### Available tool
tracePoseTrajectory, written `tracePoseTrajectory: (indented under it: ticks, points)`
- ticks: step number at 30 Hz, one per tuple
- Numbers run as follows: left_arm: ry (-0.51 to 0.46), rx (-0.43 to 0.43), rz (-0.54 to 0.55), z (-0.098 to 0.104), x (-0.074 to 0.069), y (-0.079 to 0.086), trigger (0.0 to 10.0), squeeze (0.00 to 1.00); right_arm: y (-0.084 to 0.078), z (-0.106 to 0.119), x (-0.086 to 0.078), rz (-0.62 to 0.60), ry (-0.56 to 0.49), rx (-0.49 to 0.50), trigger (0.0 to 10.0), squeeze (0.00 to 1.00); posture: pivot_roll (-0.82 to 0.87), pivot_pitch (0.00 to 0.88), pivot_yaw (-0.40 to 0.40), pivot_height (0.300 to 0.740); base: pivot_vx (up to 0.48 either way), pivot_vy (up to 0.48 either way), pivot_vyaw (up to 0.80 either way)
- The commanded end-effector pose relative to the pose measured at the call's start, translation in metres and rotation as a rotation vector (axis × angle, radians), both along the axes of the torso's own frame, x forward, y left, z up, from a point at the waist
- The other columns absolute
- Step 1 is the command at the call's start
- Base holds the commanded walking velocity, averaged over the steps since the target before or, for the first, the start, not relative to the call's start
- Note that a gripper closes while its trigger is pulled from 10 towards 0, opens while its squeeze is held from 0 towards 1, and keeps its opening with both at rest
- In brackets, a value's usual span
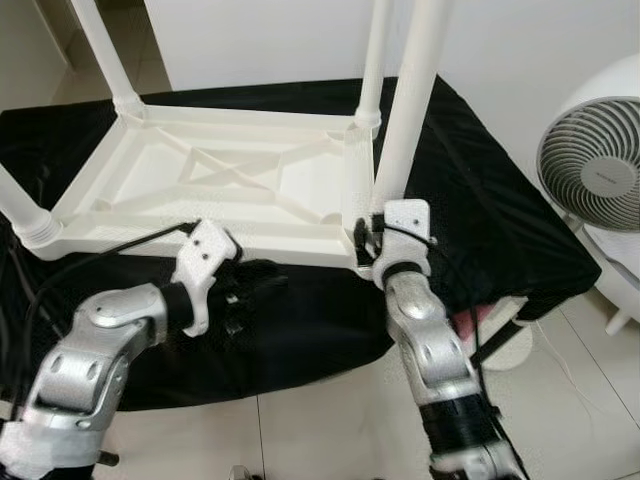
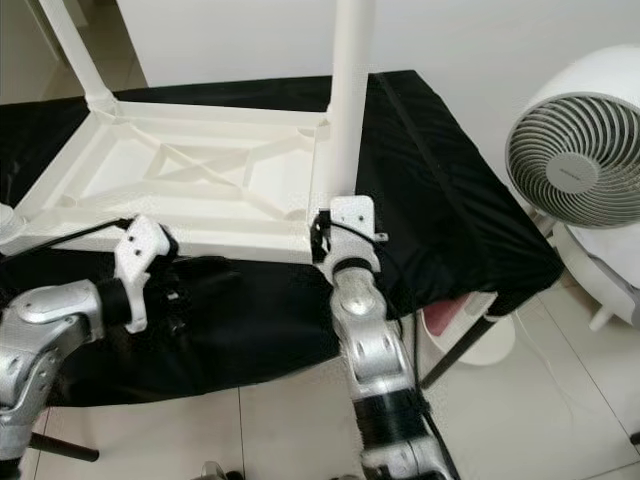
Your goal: Building children table
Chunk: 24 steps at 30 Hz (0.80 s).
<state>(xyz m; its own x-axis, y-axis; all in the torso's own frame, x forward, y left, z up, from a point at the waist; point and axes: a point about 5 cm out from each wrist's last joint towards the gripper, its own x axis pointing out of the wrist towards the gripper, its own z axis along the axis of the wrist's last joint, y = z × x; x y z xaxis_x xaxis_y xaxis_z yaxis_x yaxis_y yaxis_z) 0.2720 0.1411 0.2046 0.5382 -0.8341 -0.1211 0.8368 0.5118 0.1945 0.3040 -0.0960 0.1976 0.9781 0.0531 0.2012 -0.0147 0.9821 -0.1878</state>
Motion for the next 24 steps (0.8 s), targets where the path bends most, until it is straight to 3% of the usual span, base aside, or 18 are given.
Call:
tracePoseTrajectory:
  ticks: [1, 8, 15, 19, 21, 23, 24]
  points:
    - [-0.074, -0.027, 0.259, 0.006, 0.012, 0.012, 10.0, 0.0, -0.005, 0.001, -0.011, 0.016, -0.033, -0.027, 10.0, 0.0, -0.05, 0.119, 0.036, 0.74, 0.0, 0.0, 0.0]
    - [-0.175, -0.039, 0.462, 0.017, 0.023, 0.027, 10.0, 0.0, -0.024, -0.019, -0.042, 0.101, 0.012, -0.153, 10.0, 0.0, -0.07, 0.114, 0.04, 0.74, 0.0, 0.0, 0.0]
    - [-0.198, -0.046, 0.639, 0.008, 0.026, 0.039, 10.0, 0.0, -0.037, -0.041, -0.052, 0.152, 0.111, -0.216, 10.0, 0.0, -0.06, 0.106, 0.034, 0.74, 0.0, 0.0, 0.0]
    - [-0.191, -0.029, 0.736, -0.003, 0.024, 0.049, 10.0, 0.0, -0.011, -0.044, -0.055, 0.34, 0.13, -0.217, 10.0, 0.0, -0.06, 0.092, 0.028, 0.74, 0.0, 0.0, 0.0]
    - [-0.193, -0.025, 0.746, -0.004, 0.024, 0.051, 10.0, 0.0, -0.007, -0.042, -0.055, 0.36, 0.117, -0.222, 10.0, 0.0, -0.06, 0.092, 0.028, 0.74, 0.0, 0.0, 0.0]
    - [-0.208, -0.016, 0.8, -0.005, 0.025, 0.057, 10.0, 0.0, 0.012, -0.036, -0.047, 0.439, 0.105, -0.193, 10.0, 0.0, -0.05, 0.089, 0.023, 0.74, 0.0, 0.0, 0.0]
    - [-0.208, -0.016, 0.8, -0.005, 0.025, 0.057, 10.0, 0.0, 0.012, -0.036, -0.047, 0.439, 0.105, -0.193, 10.0, 0.0, -0.05, 0.089, 0.023, 0.74, 0.0, 0.0, 0.0]
